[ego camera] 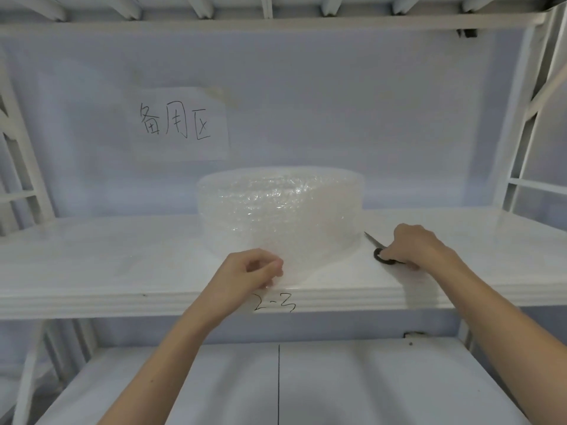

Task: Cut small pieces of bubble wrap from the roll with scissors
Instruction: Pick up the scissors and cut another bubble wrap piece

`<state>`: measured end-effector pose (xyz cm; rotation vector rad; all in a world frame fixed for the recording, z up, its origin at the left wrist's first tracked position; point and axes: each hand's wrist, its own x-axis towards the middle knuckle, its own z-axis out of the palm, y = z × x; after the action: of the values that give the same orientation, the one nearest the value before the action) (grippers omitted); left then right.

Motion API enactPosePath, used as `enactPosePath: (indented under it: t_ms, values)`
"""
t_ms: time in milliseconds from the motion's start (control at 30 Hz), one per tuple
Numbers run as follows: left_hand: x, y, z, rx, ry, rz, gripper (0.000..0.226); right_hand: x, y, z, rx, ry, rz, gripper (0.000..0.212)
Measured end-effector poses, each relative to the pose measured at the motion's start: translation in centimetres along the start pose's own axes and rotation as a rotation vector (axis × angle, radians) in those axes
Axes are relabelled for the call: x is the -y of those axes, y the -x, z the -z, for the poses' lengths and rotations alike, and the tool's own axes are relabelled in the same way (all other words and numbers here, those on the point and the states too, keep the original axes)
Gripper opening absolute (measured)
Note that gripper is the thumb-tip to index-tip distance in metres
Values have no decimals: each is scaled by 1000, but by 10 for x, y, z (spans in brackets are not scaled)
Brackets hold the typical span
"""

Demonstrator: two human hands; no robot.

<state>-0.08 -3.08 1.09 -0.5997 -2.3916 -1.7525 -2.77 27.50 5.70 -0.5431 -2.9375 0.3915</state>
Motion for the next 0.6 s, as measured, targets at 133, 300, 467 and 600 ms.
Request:
enactPosePath:
  t_ms: [133, 300, 467, 600]
  values:
    - [2, 6, 2, -51, -16, -4, 10, 1, 4, 8, 83, 45, -12, 21]
    - [1, 7, 1, -87, -51, 4, 9, -5, 11, 7, 34, 85, 35, 21]
    - [2, 11, 5, 16, -112, 51, 7, -25, 21, 24, 198, 88, 71, 26]
    - [6, 13, 7, -19, -29, 60, 14, -48, 46, 34, 272, -231, 75, 37]
